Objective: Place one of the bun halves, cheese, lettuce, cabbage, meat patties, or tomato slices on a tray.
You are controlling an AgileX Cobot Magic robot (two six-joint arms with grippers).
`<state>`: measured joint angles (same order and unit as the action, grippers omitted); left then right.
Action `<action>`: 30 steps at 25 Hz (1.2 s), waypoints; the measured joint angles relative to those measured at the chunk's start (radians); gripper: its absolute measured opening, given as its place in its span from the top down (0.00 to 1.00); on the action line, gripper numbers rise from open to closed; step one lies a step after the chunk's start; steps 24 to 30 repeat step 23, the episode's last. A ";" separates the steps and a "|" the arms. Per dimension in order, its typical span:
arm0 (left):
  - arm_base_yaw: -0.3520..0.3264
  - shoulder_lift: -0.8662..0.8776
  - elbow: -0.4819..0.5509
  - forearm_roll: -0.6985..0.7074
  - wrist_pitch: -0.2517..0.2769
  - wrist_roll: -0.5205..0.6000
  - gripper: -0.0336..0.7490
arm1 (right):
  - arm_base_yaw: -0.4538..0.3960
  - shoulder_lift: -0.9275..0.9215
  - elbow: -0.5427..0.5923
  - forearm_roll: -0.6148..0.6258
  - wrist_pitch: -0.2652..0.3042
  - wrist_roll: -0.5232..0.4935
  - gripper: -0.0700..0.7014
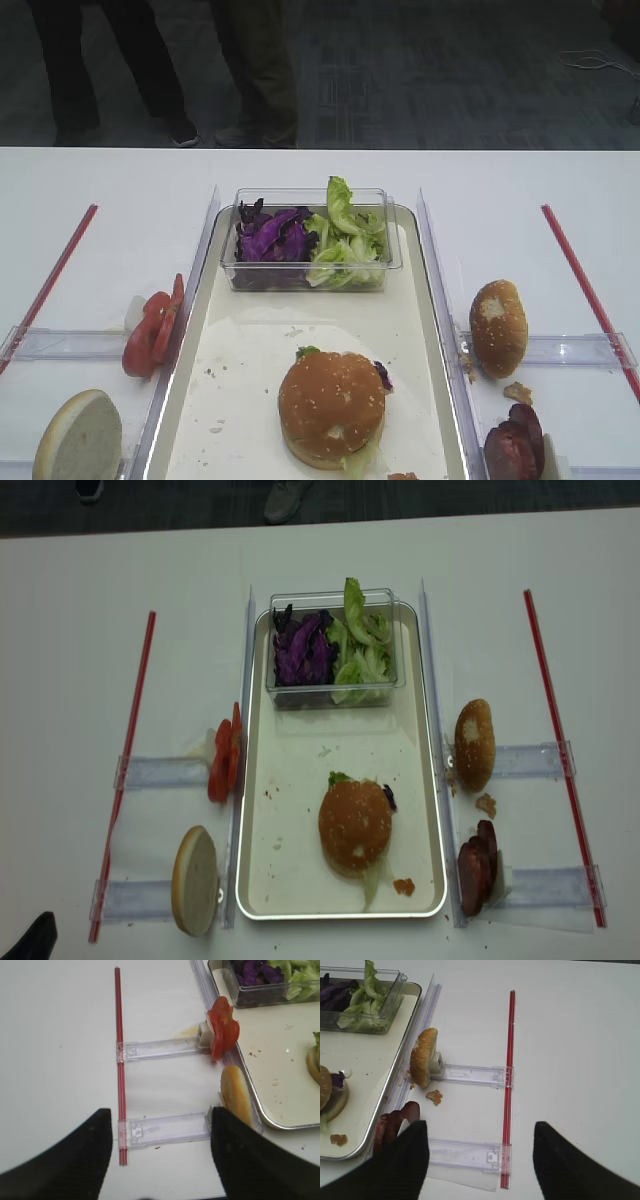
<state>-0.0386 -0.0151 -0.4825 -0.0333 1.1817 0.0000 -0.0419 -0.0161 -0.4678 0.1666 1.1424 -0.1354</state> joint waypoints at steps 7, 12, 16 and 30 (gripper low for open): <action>0.000 0.000 0.000 0.000 0.000 0.000 0.43 | 0.000 0.000 0.000 0.000 0.000 0.000 0.26; 0.000 0.000 0.000 0.000 0.000 0.000 0.43 | 0.000 0.000 0.000 0.000 0.000 0.000 0.26; 0.000 0.000 0.000 0.000 0.000 0.000 0.43 | 0.000 0.000 0.000 0.000 0.000 0.000 0.26; 0.000 0.000 0.000 0.000 0.000 0.000 0.43 | 0.000 0.000 0.000 0.000 0.002 0.000 0.26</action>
